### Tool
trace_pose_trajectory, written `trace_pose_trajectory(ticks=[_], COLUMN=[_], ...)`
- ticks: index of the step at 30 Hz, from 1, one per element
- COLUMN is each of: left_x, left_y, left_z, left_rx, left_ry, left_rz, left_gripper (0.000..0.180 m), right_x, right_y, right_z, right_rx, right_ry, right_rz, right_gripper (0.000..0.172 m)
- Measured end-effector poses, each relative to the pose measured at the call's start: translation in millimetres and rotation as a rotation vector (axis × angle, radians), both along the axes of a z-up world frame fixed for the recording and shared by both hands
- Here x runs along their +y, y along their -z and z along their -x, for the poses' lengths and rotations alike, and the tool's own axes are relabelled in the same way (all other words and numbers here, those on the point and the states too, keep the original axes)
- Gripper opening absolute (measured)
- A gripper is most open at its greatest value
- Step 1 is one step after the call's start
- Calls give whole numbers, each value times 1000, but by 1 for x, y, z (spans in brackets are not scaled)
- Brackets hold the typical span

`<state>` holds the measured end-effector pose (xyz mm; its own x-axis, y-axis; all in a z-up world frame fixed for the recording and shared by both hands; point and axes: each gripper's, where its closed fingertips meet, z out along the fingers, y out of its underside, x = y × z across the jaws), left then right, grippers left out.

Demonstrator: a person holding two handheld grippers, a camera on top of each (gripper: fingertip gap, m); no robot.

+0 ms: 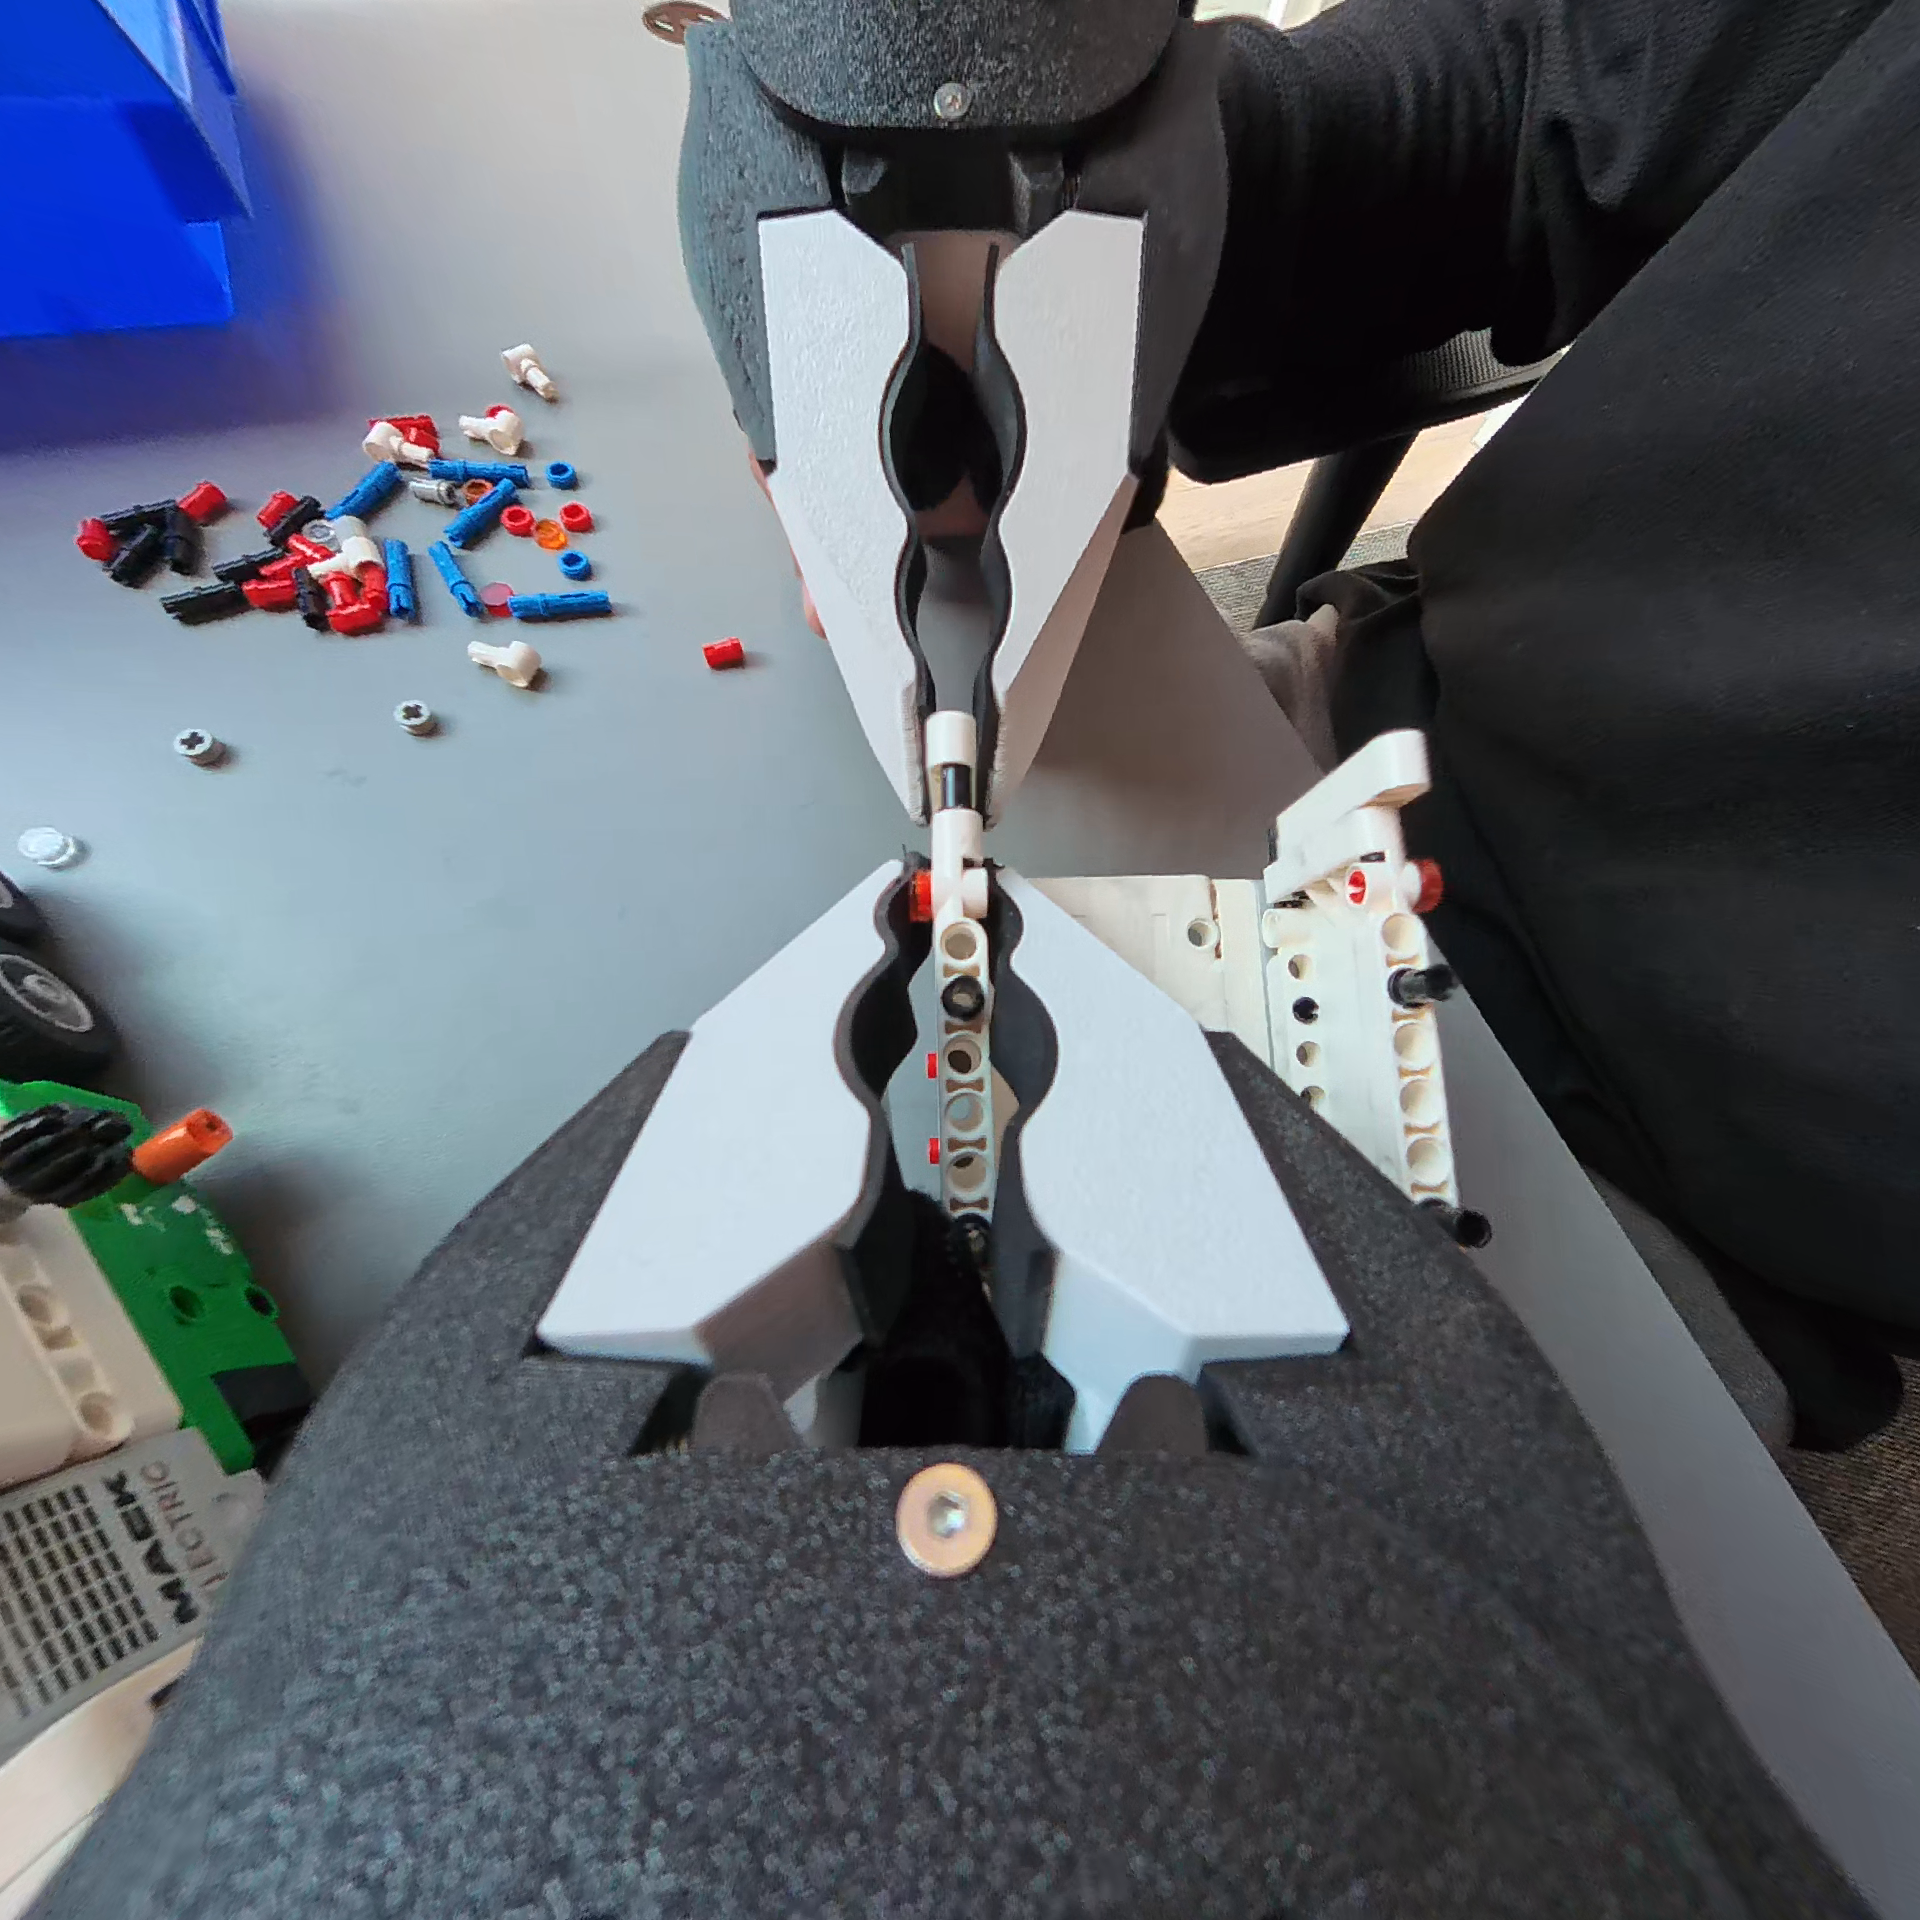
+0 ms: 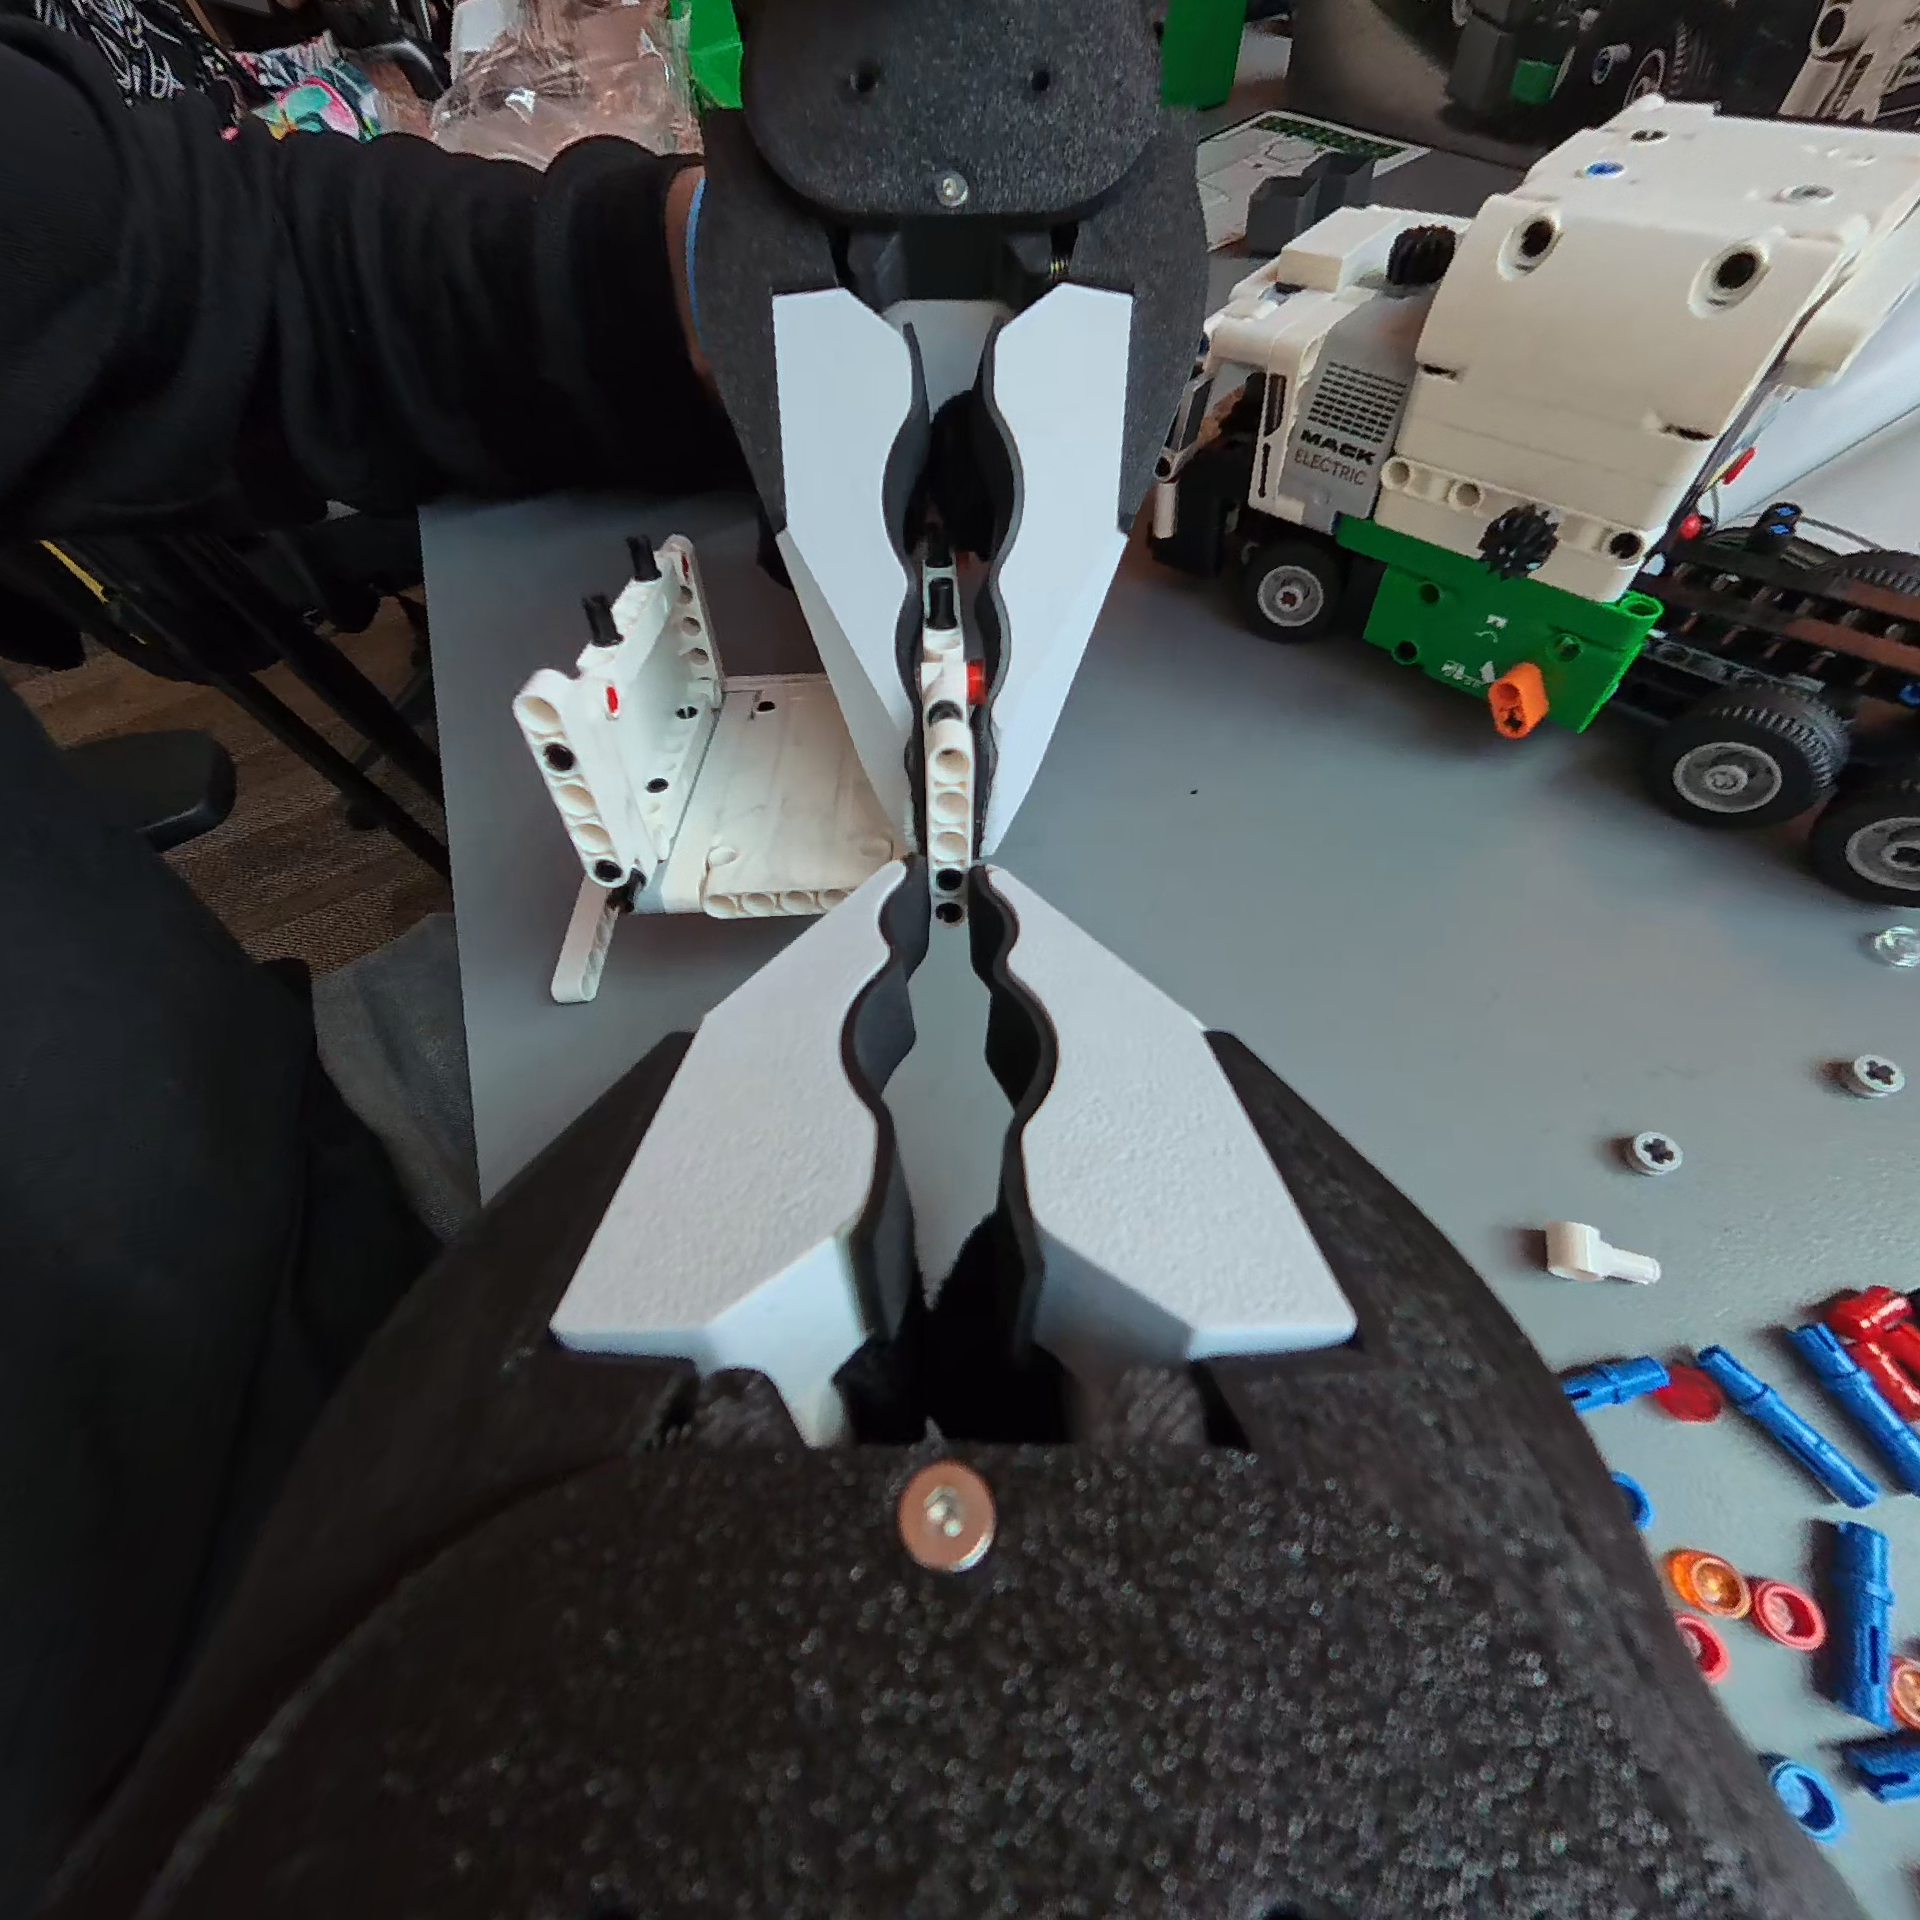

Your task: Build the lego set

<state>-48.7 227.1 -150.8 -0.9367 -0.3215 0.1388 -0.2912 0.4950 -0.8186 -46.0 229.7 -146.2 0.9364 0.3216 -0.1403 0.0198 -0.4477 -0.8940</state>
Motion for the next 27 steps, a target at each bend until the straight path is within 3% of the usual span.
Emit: trace_pose_trajectory(ticks=[10, 25, 27], left_x=[-3, -3, -3], left_y=[-4, 0, 0], left_z=[3, 2, 1], left_rx=[12, -5, -15], left_ry=[16, 9, 3], left_rz=[52, 12, 5], left_gripper=[6, 7, 7], right_x=[2, 1, 1], right_y=[-2, -7, -6], right_z=[3, -2, 0], right_rx=[-25, -80, -67], right_ry=[-5, 18, 8], right_rz=[-25, -26, -30], right_gripper=[6, 12, 6])
